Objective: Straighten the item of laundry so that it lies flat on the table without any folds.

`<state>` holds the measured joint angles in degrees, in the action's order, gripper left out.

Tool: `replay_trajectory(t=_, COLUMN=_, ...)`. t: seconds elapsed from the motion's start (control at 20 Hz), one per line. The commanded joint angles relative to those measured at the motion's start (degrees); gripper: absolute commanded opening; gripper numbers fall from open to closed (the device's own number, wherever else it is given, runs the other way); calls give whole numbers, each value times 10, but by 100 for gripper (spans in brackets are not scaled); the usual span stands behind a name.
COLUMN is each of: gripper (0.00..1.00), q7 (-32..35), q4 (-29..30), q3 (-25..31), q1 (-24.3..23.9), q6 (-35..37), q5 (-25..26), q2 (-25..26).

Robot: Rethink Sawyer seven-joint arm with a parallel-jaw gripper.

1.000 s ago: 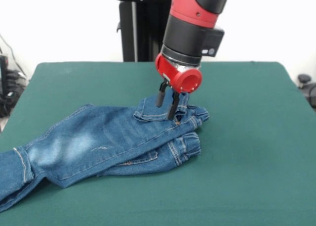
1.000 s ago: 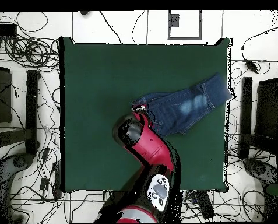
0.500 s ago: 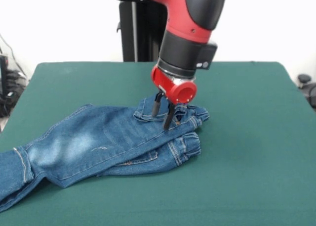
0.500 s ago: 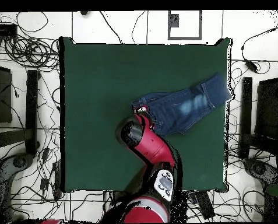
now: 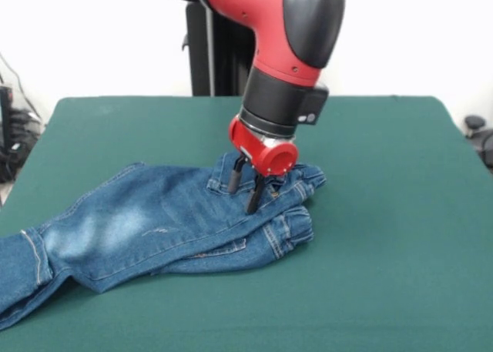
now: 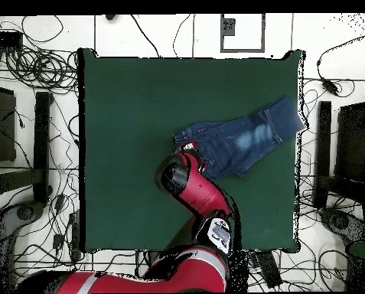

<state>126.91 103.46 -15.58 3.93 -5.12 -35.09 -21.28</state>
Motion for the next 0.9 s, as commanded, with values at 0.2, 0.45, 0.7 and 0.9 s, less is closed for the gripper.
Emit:
replay_trajectory(t=0.2, gripper=100, q7=100, q4=6, q3=81, q1=-7, q6=-15, q5=18, q2=45)
replay_trajectory(t=0.45, gripper=100, q7=97, q4=13, q3=72, q1=1, q6=4, q5=12, q2=31)
replay_trajectory(t=0.7, gripper=100, q7=95, q4=31, q3=46, q1=26, q6=53, q5=0, q2=-4)
replay_trajectory(t=0.9, gripper=100, q7=94, q4=45, q3=19, q1=48, q6=101, q5=-5, q2=-36)
